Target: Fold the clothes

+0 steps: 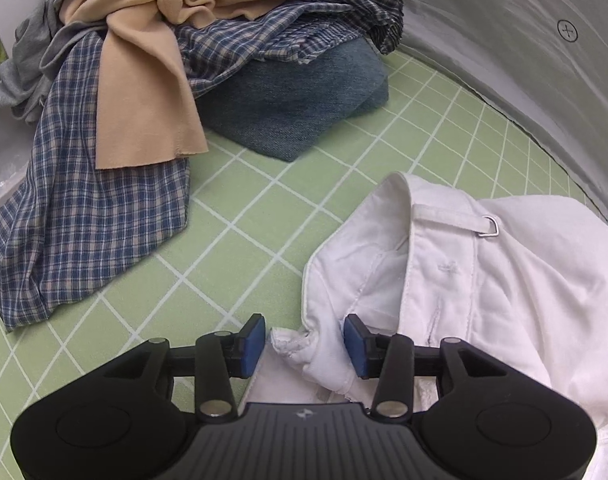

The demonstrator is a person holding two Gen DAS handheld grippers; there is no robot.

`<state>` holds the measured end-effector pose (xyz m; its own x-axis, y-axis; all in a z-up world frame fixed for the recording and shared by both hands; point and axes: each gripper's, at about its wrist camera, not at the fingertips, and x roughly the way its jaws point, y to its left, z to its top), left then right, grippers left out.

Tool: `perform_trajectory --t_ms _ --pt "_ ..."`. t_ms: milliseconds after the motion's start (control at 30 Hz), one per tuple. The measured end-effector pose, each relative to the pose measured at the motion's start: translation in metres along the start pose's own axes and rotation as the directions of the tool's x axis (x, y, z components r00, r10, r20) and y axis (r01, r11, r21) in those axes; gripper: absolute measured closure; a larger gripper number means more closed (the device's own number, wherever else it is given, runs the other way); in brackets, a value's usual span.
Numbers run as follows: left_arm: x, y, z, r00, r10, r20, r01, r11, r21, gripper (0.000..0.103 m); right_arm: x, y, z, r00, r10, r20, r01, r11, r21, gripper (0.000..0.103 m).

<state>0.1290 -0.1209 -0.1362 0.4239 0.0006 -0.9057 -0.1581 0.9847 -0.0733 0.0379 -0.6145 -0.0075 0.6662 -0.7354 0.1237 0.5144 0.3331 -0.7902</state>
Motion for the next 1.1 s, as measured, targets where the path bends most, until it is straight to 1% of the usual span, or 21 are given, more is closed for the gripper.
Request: perform_trajectory --t_ms 33,67,100,133,167,200,233,267,300,333,367,400,500,600,733,867,900,933,967,1067,1100 --pt "0.0 0.001 0.001 1.0 -0.008 0.0 0.008 1.0 -0.008 0.055 -0.003 0.006 -0.009 0.998 0.031 -0.055 -0.031 0.999 -0.008 0.097" --pt "0.0 0.003 0.001 1.0 -0.015 -0.001 0.015 1.0 -0.021 0.053 -0.002 0.013 -0.023 0.983 0.089 -0.163 -0.086 0.996 0.028 0.085" --pt "-0.001 0.005 0.002 1.0 -0.015 -0.003 0.015 0.999 -0.035 0.047 0.002 0.021 -0.039 0.94 0.169 -0.295 -0.147 0.984 0.096 0.073" --pt "-0.003 0.008 0.003 1.0 -0.011 -0.003 0.011 0.999 -0.039 0.039 0.008 0.03 -0.059 0.86 0.269 -0.434 -0.207 0.961 0.185 0.055" --pt "-0.005 0.01 0.003 1.0 -0.006 -0.003 0.006 0.999 -0.04 0.036 0.008 0.037 -0.08 0.762 0.372 -0.531 -0.238 0.922 0.305 0.055" --pt "-0.009 0.013 0.003 1.0 -0.008 0.001 0.008 0.999 -0.037 0.03 0.004 0.041 -0.101 0.661 0.471 -0.584 -0.238 0.87 0.433 0.055" --pt "-0.013 0.016 0.003 1.0 -0.013 0.007 0.014 0.999 -0.032 0.027 -0.006 0.042 -0.116 0.586 0.542 -0.602 -0.204 0.818 0.538 0.053" --pt "-0.019 0.019 0.002 1.0 -0.021 0.015 0.021 0.999 -0.029 0.024 -0.019 0.04 -0.128 0.533 0.596 -0.601 -0.149 0.765 0.626 0.049" --pt "-0.025 0.024 0.0 0.999 -0.029 0.026 0.029 0.999 -0.032 0.017 -0.034 0.038 -0.135 0.503 0.631 -0.591 -0.105 0.723 0.683 0.034" --pt "-0.031 0.028 -0.002 0.999 -0.036 0.038 0.037 0.999 -0.038 0.013 -0.049 0.036 -0.138 0.498 0.644 -0.581 -0.078 0.7 0.71 0.017" --pt "-0.036 0.033 -0.005 0.998 -0.041 0.045 0.043 0.998 -0.047 0.013 -0.063 0.035 -0.137 0.501 0.647 -0.575 -0.061 0.689 0.722 0.008" --pt "-0.041 0.038 -0.008 0.998 -0.045 0.049 0.048 0.997 -0.057 0.013 -0.075 0.036 -0.135 0.5 0.65 -0.573 -0.049 0.681 0.731 0.006" --pt "-0.051 0.052 -0.019 0.997 -0.054 0.057 0.058 0.996 -0.071 0.013 -0.1 0.037 -0.131 0.46 0.705 -0.54 -0.046 0.626 0.778 0.003" --pt "-0.054 0.067 -0.032 0.996 -0.084 0.043 0.088 0.991 -0.097 0.013 -0.121 0.039 -0.126 0.438 0.738 -0.513 -0.073 0.598 0.798 0.003" --pt "-0.055 0.088 -0.053 0.988 -0.155 -0.009 0.152 0.976 -0.158 0.013 -0.137 0.036 -0.114 0.432 0.761 -0.484 -0.107 0.576 0.81 0.002" --pt "-0.057 0.094 -0.074 0.981 -0.194 -0.01 0.188 0.962 -0.2 0.013 -0.151 0.03 -0.102 0.442 0.774 -0.454 -0.133 0.557 0.82 0.002" --pt "-0.056 0.095 -0.078 0.978 -0.209 -0.007 0.202 0.954 -0.221 0.012 -0.154 0.029 -0.099 0.444 0.776 -0.448 -0.142 0.554 0.82 0.002" --pt "-0.055 0.095 -0.082 0.974 -0.229 -0.004 0.221 0.945 -0.243 0.009 -0.158 0.028 -0.097 0.445 0.778 -0.444 -0.15 0.553 0.82 0.002" --pt "-0.053 0.096 -0.086 0.967 -0.254 -0.003 0.245 0.933 -0.264 0.007 -0.162 0.027 -0.095 0.445 0.78 -0.44 -0.157 0.551 0.82 0.001" --pt "-0.048 0.094 -0.095 0.949 -0.316 -0.005 0.298 0.9 -0.32 0.007 -0.174 0.023 -0.092 0.442 0.788 -0.428 -0.175 0.544 0.821 0.001" --pt "-0.047 0.092 -0.098 0.943 -0.332 0.004 0.314 0.889 -0.333 0.009 -0.178 0.022 -0.092 0.441 0.789 -0.428 -0.176 0.544 0.82 0.001"
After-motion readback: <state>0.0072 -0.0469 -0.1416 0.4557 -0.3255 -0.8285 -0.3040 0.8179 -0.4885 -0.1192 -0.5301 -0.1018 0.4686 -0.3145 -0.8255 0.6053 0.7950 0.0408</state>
